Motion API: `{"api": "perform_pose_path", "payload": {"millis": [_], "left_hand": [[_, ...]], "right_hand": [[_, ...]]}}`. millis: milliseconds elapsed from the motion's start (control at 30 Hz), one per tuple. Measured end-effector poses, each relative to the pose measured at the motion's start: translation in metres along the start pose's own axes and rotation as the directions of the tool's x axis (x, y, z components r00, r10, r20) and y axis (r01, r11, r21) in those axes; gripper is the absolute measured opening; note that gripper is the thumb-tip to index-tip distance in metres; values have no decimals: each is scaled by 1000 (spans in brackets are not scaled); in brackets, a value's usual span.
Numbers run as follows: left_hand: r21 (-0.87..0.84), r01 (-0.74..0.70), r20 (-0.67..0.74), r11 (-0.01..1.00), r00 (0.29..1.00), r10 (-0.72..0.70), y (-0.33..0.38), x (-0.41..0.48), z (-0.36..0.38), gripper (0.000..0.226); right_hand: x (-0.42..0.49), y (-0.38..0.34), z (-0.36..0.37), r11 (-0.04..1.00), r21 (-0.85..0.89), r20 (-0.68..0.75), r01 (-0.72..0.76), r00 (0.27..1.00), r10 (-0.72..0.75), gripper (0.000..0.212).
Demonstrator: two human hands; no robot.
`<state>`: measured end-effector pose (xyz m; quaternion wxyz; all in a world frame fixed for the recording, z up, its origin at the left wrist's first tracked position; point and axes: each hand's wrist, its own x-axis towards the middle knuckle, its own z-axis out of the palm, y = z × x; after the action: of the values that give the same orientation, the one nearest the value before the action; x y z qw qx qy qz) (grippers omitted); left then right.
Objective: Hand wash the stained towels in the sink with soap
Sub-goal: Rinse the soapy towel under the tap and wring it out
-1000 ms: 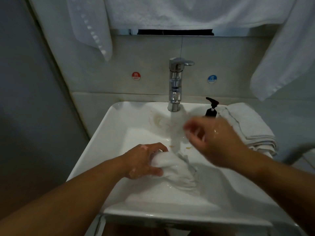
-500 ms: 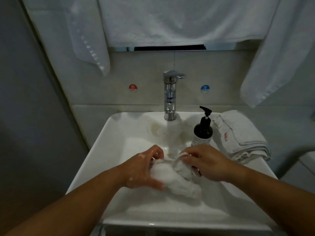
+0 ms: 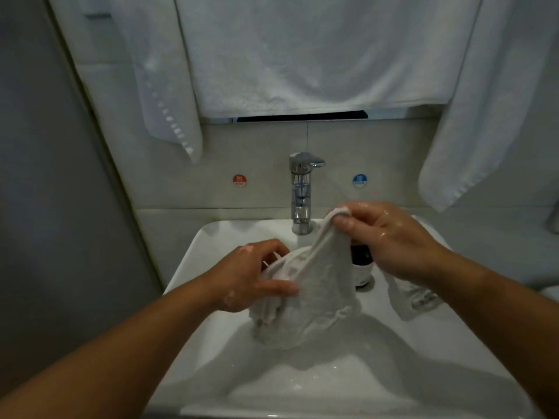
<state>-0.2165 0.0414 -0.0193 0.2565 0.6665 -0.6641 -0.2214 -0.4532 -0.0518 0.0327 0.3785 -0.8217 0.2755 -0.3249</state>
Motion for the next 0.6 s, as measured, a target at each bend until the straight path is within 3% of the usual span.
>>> {"api": "perform_pose_path", "payload": {"millis": [100, 167, 233, 300, 333, 400, 467, 533, 600], "left_hand": [[63, 55, 38, 997, 998, -58, -7, -6, -14, 32], [46, 94, 9, 995, 995, -94, -17, -12, -18, 22], [-162, 139, -12, 977, 990, -143, -23, -18, -16, 16], [-440, 170, -16, 882, 980, -197, -23, -21, -12, 13], [-531, 170, -20, 830, 977, -213, -21, -21, -11, 11], [-625, 141, -28, 768, 979, -203, -14, -19, -10, 7], [-630, 110, -30, 769, 986, -165, -4, -17, -11, 4], [-577, 81, -22, 812, 993, -115, 5, -13, -13, 2], [-524, 33, 1, 851, 999, -38, 13, -10, -17, 4]], "right_hand": [[8, -10, -19, 958, 277, -98, -66, 990, 97, 21], [14, -10, -32, 913, 392, -87, -111, 984, 157, 20], [18, -10, -36, 865, 478, -77, -155, 973, 216, 22], [19, -6, -32, 849, 498, -82, -179, 964, 252, 18], [17, -4, -29, 906, 390, -72, -166, 975, 210, 21], [8, 2, -20, 994, -19, 71, -111, 991, 112, 25], [-1, 12, -4, 964, -247, 255, -100, 953, 164, 18], [-5, 16, 12, 919, -375, 278, -120, 931, 235, 7], [-1, 17, 24, 879, -467, 209, -93, 954, 213, 42]]}}
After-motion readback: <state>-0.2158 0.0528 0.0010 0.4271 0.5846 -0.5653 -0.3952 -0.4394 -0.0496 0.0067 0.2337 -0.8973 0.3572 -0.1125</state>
